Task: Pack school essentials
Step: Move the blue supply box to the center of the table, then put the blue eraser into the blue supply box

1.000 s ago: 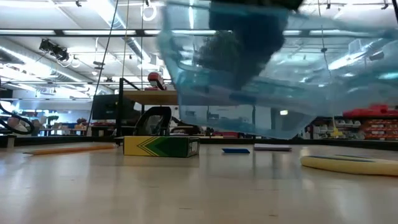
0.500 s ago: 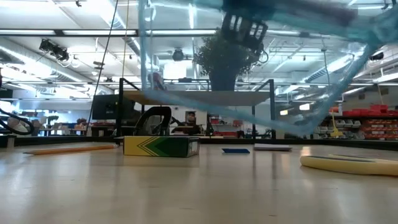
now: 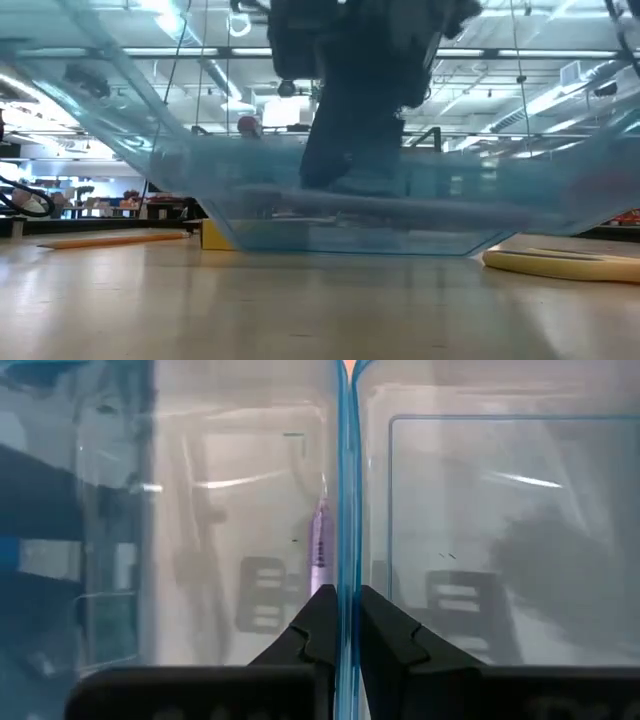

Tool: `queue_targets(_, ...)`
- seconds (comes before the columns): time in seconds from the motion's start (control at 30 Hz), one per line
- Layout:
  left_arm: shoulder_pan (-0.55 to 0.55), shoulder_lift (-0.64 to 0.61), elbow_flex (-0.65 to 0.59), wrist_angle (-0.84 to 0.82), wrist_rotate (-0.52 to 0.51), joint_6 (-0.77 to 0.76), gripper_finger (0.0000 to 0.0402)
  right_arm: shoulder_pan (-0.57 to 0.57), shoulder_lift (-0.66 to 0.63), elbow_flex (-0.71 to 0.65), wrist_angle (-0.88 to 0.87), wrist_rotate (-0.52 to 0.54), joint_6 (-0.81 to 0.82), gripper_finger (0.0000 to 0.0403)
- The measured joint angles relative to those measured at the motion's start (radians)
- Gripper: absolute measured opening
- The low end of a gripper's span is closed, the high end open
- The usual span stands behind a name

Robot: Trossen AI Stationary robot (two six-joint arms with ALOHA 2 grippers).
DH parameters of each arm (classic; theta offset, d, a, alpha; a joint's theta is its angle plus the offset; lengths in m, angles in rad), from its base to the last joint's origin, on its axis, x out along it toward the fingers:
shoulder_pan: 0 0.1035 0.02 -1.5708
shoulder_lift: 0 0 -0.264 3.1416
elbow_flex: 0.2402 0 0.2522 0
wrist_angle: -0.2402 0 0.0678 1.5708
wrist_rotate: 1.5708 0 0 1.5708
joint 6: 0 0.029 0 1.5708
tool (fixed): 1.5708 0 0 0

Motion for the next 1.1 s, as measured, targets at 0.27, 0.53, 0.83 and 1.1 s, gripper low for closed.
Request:
queue_targets(0.27,0.000,0.000,0.000,-0.005,-0.001,-0.007,0.0038,-0.102,0.010,0.000,-0.008,0.020,-0.087,0.0032)
queue_targets(0.53,0.000,0.000,0.000,-0.004,-0.001,-0.036,0.0029,-0.171,0.008,0.000,-0.036,-0.010,-0.141,0.0040)
queue_targets(0.83,0.000,0.001,0.000,-0.002,0.013,-0.055,0.0048,-0.142,-0.110,-0.002,-0.093,-0.049,-0.111,0.0131)
queue_targets(1.1,0.000,0.001,0.000,0.003,0.015,-0.085,0.0097,-0.184,-0.337,-0.002,-0.303,0.193,-0.250,0.0214)
